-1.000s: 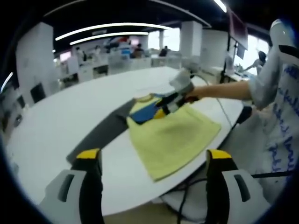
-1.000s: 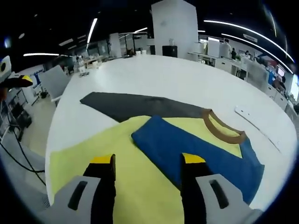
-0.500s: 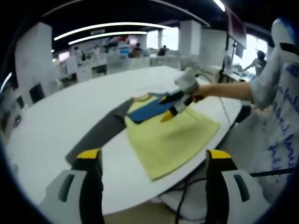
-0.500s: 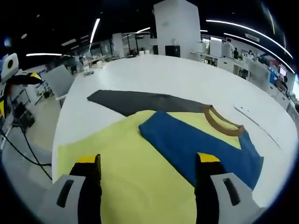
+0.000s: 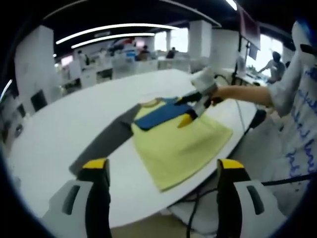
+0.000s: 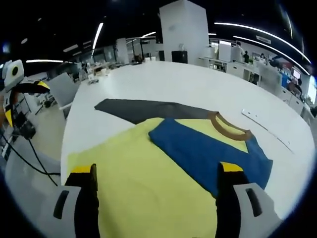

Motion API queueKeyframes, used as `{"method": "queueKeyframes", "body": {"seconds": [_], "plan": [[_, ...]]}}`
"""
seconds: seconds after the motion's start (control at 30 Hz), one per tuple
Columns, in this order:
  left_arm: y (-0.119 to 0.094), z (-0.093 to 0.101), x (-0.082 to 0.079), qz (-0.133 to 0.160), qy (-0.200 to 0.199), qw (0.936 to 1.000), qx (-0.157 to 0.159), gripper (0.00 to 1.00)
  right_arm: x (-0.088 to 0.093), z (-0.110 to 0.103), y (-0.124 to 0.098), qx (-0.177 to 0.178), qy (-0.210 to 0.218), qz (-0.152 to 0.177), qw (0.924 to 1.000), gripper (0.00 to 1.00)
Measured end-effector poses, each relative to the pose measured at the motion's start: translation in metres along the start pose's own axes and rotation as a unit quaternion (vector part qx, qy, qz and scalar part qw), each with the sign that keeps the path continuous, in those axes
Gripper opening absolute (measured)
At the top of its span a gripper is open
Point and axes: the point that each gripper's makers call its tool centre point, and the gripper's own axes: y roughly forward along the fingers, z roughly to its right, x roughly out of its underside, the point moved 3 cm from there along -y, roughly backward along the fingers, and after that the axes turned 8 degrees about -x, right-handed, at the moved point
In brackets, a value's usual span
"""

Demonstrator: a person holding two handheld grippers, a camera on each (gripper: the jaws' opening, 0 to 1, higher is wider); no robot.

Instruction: Fold the garment on the visible template until the final outline fits inside the template.

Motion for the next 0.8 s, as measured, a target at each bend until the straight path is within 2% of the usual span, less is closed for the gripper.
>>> {"method": "queueKeyframes", "body": {"seconds": [0.17,0.3,0.4,0.53,0.6,0.8], "plan": [[-0.001,0.003,0.003,-0.001,-0.003,1.0,0.003,0.86,0.0,-0.007,-0.01,-0.005,-0.003,-0.001,1.0,1.0],[-0.002,0.005,0.005,0.001,-0.004,1.0,0.005,0.86,-0.012,-0.027,-0.023,-0.031,0.024,0.035,0.9986,1.0],[-0.003,0.007,0.005,0.002,-0.002,1.0,0.005,0.87,-0.015,-0.035,-0.034,-0.027,0.01,0.041,0.9987,1.0],[-0.005,0.009,0.004,0.005,0.0,1.0,0.006,0.88,-0.006,-0.04,-0.043,-0.014,-0.014,0.024,0.9995,1.0],[-0.006,0.009,0.004,0.009,0.002,0.9999,0.005,0.88,-0.002,-0.042,-0.048,-0.014,-0.013,0.018,0.9996,1.0],[-0.008,0.011,0.004,0.013,0.002,0.9999,0.004,0.89,0.001,-0.053,-0.069,-0.003,-0.01,0.032,0.9994,1.0]]}}
